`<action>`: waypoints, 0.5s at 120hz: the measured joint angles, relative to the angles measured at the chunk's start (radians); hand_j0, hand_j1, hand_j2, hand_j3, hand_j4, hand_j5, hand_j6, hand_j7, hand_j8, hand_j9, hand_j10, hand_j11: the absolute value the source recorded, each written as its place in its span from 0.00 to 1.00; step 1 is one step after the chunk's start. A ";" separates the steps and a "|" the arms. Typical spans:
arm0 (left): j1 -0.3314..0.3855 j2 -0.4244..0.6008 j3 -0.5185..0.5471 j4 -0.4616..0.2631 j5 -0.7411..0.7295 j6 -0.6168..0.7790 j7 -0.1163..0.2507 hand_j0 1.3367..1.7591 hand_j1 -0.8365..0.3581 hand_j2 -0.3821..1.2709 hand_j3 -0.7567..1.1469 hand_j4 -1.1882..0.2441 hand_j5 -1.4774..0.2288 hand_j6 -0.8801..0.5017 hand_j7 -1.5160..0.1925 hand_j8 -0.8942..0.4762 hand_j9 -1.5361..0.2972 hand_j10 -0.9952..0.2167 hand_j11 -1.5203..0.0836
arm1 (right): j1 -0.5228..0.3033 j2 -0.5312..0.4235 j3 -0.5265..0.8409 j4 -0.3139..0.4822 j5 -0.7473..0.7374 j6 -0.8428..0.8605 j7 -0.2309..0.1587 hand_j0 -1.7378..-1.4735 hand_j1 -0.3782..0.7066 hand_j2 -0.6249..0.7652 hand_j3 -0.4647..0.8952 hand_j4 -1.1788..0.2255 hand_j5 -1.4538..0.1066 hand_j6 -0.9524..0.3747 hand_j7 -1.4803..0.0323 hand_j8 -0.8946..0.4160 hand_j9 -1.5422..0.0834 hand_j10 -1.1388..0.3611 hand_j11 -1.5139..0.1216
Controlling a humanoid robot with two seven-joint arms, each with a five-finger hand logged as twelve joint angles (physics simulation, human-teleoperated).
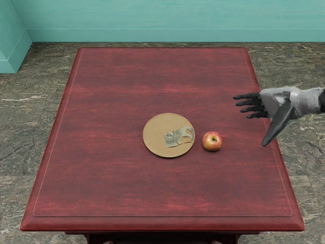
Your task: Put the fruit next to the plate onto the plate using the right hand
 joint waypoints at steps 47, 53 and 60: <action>0.000 0.000 0.000 0.000 0.000 0.000 0.000 0.76 0.99 0.23 0.40 0.82 0.86 0.63 0.88 0.65 0.83 0.82 0.94 | -0.019 0.182 0.081 0.049 -0.542 -0.369 -0.162 0.30 0.03 0.45 0.34 0.84 0.93 0.71 0.98 0.68 0.95 0.76 0.93; 0.000 0.000 0.000 0.000 0.000 0.000 0.000 0.76 0.99 0.23 0.40 0.82 0.86 0.63 0.88 0.65 0.83 0.82 0.94 | -0.040 0.204 0.085 0.059 -0.599 -0.420 -0.189 0.30 0.03 0.45 0.34 0.84 0.93 0.71 0.98 0.68 0.95 0.76 0.93; 0.000 0.000 0.000 0.000 0.000 0.000 0.000 0.76 0.99 0.23 0.40 0.82 0.86 0.63 0.88 0.65 0.83 0.82 0.94 | -0.068 0.218 0.089 0.086 -0.638 -0.460 -0.227 0.30 0.03 0.45 0.34 0.84 0.93 0.71 0.98 0.68 0.95 0.76 0.93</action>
